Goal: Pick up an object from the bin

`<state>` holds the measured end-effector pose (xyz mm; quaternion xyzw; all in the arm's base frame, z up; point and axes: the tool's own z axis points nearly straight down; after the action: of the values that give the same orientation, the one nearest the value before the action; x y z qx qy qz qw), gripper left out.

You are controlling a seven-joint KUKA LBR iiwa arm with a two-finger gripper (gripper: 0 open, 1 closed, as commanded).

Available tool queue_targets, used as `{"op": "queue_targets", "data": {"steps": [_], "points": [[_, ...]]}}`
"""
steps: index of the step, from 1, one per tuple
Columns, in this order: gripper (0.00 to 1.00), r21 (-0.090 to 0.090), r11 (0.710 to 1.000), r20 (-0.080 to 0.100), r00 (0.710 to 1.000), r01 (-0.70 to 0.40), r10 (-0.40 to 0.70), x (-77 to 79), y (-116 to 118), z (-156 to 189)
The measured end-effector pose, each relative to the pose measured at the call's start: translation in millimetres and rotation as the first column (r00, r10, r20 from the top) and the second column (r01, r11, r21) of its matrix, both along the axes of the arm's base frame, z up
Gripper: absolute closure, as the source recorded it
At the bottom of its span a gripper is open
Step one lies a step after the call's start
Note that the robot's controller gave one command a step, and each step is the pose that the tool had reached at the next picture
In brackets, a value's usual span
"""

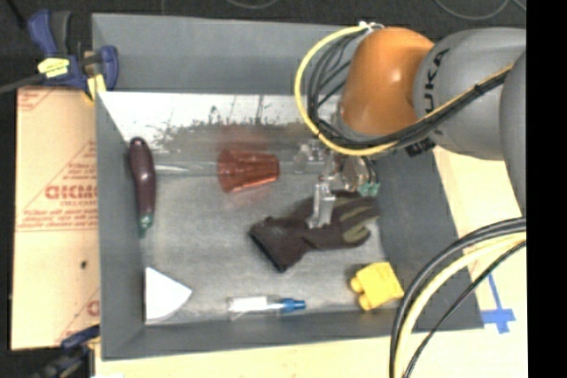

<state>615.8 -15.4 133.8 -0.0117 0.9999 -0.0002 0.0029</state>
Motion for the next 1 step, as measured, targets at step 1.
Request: {"op": "queue_targets", "data": {"steps": [1], "points": [[1.0,-0.002,0.992,0.005,0.992,-0.129,0.129,5.5,-39.9,-60.9]]}}
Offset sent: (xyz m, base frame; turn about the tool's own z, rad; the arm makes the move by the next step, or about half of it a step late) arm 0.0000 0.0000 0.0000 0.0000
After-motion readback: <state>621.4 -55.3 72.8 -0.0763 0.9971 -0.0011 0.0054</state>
